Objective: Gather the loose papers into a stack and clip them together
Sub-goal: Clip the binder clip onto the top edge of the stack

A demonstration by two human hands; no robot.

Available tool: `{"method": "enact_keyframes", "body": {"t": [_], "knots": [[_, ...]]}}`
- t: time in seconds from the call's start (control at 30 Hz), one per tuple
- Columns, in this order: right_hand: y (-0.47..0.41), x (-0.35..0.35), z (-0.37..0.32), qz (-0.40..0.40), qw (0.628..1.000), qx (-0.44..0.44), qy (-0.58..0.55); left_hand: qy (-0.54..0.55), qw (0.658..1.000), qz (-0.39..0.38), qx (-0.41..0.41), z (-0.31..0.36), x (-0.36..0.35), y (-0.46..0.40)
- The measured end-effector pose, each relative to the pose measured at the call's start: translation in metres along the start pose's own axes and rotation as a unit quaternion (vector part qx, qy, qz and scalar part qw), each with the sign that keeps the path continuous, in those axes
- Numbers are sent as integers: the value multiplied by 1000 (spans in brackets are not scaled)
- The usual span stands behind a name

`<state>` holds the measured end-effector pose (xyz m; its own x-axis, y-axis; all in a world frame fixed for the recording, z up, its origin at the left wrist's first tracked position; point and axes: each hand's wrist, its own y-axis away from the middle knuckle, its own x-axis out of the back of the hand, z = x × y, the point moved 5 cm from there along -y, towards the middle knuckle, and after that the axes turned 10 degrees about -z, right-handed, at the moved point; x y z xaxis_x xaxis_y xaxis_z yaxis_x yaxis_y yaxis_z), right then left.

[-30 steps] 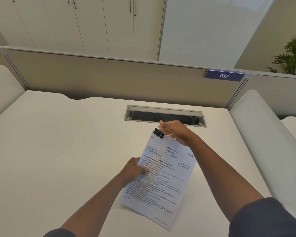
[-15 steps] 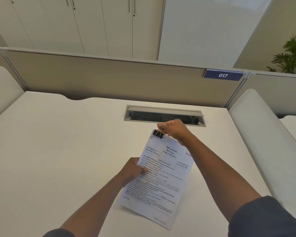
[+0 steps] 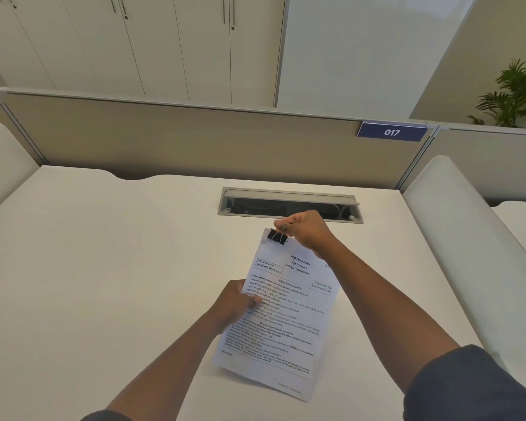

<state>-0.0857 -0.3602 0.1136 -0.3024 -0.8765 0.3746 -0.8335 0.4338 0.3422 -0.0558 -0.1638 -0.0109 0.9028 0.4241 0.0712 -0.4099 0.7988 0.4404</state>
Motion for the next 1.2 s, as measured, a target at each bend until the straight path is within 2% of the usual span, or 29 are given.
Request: {"method": "enact_keyframes", "body": {"t": [0.57,0.73,0.93,1.2], "knots": [[0,-4,-3,-55,997,29,48,7,1000,-3,-15,4,-1,2],[0,-6,-4,-58,993,14,97,8,1000,1,-11,5,0,2],[2,-8,-4,-127,980,8,153,2,1000,-9,-13,7,-1,4],[-5,-10,1,-121,981,6,155,10,1000,-18,-16,9,-2,5]]}}
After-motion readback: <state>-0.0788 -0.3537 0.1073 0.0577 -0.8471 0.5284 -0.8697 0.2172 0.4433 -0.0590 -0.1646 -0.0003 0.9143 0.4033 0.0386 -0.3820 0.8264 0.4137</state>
